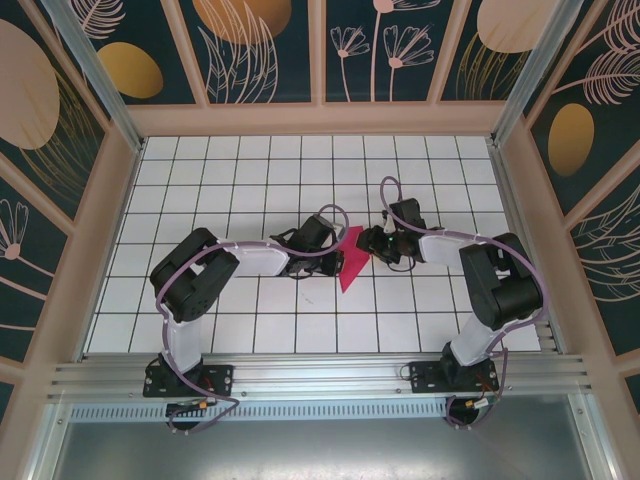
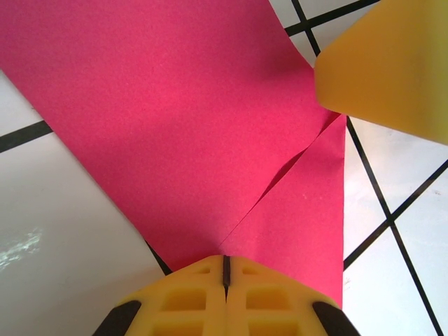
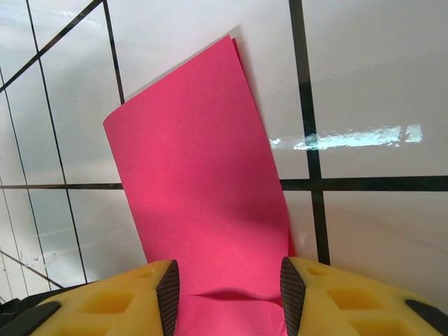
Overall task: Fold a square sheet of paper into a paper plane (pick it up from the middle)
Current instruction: Third fold the triangle at the center of the table.
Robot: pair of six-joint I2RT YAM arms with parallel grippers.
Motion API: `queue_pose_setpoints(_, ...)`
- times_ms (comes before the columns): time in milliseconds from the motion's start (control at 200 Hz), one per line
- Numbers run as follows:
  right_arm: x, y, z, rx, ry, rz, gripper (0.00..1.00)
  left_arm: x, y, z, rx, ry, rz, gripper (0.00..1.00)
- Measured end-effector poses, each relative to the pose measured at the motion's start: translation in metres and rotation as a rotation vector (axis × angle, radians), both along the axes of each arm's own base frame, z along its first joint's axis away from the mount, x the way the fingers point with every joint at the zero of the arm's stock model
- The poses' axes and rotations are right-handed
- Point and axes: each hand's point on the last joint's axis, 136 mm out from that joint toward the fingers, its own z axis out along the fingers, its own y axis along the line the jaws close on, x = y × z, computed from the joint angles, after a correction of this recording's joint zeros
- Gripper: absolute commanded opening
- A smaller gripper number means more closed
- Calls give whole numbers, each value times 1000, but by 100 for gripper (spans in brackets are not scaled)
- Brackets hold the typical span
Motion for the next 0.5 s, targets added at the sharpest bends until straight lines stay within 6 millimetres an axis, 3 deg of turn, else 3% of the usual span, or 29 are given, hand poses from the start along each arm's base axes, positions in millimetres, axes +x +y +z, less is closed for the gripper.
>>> queue_pose_setpoints(300, -6, 0, 9, 47, 4, -35, 45, 0, 0, 0, -1, -2, -2, 0)
queue_pose_setpoints(500, -15, -3, 2, 63, 36, -74, 45, 0, 0, 0, -3, -4, -2, 0)
